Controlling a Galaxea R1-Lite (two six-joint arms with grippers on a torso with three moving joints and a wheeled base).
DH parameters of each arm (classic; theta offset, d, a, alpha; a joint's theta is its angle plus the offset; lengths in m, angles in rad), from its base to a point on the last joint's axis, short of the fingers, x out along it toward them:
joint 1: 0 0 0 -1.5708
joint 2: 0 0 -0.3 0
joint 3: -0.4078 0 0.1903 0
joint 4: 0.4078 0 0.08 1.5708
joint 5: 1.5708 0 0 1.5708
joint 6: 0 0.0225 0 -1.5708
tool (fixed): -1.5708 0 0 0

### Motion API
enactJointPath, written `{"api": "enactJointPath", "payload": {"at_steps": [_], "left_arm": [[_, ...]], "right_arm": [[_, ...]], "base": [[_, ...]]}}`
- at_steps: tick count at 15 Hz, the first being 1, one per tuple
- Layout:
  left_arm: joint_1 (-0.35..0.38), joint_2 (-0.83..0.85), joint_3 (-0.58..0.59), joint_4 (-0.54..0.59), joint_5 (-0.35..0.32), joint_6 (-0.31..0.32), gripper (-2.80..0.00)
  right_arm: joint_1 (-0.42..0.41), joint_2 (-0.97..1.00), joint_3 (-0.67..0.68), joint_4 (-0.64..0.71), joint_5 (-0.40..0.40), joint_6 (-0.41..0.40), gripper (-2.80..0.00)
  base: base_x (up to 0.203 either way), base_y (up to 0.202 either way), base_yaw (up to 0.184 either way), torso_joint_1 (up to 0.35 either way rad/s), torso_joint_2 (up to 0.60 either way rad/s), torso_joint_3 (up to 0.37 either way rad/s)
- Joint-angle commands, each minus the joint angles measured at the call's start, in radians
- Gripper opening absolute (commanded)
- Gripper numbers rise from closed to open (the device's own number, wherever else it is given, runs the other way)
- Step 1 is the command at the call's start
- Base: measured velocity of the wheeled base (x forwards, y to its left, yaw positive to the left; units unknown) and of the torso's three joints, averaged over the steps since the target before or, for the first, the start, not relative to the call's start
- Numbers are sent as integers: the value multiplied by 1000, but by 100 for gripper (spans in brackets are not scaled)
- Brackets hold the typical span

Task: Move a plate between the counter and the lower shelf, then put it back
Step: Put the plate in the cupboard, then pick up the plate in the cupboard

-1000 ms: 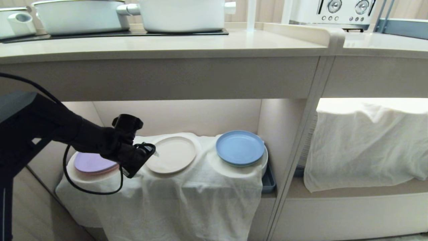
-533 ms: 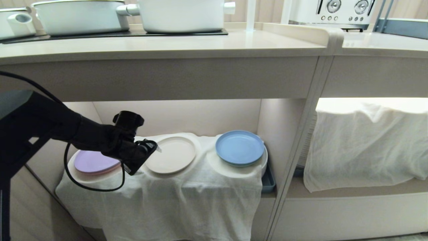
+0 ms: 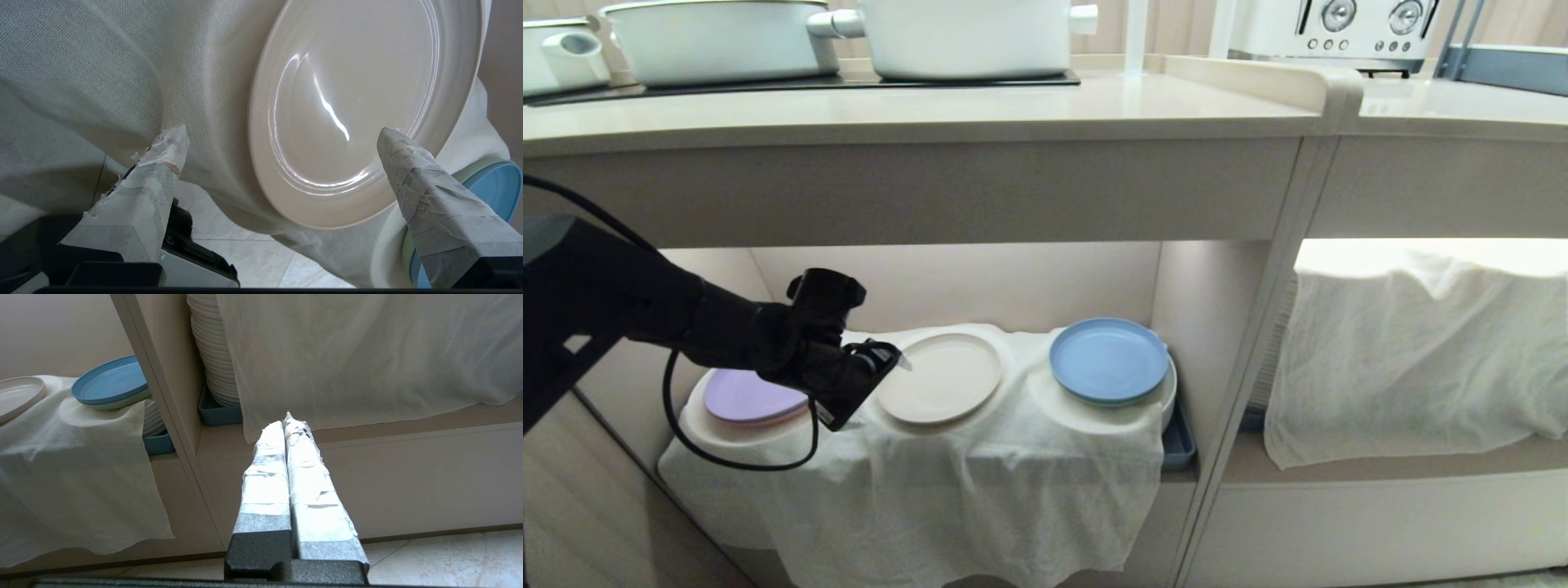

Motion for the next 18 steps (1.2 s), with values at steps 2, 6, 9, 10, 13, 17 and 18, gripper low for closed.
{"api": "enactJointPath", "payload": {"at_steps": [2, 6, 9, 10, 13, 17, 18], "left_arm": [[0, -33, 42, -1, -1, -4, 0], [0, -74, 104, -1, 0, -3, 0], [0, -112, 151, -2, -1, -3, 0], [-1, -124, 163, -2, -1, -4, 0], [-3, -153, 211, -2, -1, -4, 0], [-8, -174, 260, -7, 11, -5, 0], [-8, -177, 263, -7, 12, -6, -280]], "right_arm": [[1, 1, 0, -1, 0, 1, -280], [1, 1, 0, -1, 0, 1, -280], [1, 1, 0, 0, 0, 1, -280], [1, 1, 0, 1, 0, 1, -280], [1, 1, 0, 1, 0, 1, -280], [1, 1, 0, 1, 0, 1, -280], [1, 1, 0, 0, 0, 1, -280]], "base": [[0, 0, 0, 0, 0, 0], [0, 0, 0, 0, 0, 0], [0, 0, 0, 0, 0, 0], [0, 0, 0, 0, 0, 0], [0, 0, 0, 0, 0, 0], [0, 0, 0, 0, 0, 0], [0, 0, 0, 0, 0, 0]]}}
